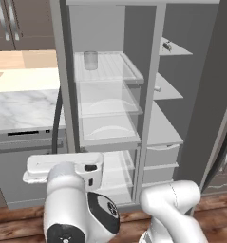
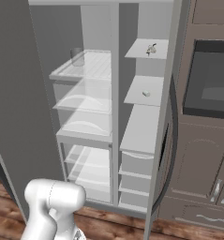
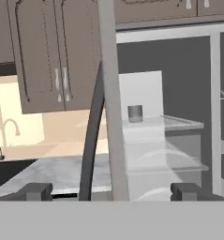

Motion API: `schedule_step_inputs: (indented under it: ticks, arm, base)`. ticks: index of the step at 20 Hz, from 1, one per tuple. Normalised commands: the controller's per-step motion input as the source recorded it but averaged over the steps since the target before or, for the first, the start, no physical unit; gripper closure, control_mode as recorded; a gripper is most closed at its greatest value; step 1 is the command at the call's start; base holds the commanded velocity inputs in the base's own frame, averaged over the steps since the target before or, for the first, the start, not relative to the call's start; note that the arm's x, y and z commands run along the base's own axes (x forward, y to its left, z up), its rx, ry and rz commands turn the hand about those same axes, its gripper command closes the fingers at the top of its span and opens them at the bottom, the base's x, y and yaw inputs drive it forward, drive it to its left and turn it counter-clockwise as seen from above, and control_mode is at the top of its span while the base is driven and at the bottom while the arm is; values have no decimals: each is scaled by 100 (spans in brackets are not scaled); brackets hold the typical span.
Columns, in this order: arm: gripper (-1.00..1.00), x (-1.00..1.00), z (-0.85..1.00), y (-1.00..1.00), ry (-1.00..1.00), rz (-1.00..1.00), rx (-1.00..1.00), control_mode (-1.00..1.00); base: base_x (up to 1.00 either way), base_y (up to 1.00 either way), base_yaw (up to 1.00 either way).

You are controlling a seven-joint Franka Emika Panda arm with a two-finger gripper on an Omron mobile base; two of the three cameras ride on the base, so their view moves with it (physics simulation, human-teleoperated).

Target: There's a fish in the fridge that needs to be moved to the freezer for freezing. Pick up the fish from the fridge, place it on any shelf in the freezer, and close the fridge and freezer doors when done.

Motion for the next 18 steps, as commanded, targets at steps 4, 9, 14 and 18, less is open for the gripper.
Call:
schedule_step_inputs:
  ticks: [4,9,14,18]
  arm:
    - [-100,74,-49,27,0,0,0,-100]
    - [-100,27,-49,49,0,0,0,-100]
    - [-100,8,-39,63,-1,-1,-2,-100]
    - [-100,30,-34,56,0,-3,-1,-100]
  base:
    - [0,0,0]
    - [0,0,0]
    - [0,0,0]
    - [0,0,0]
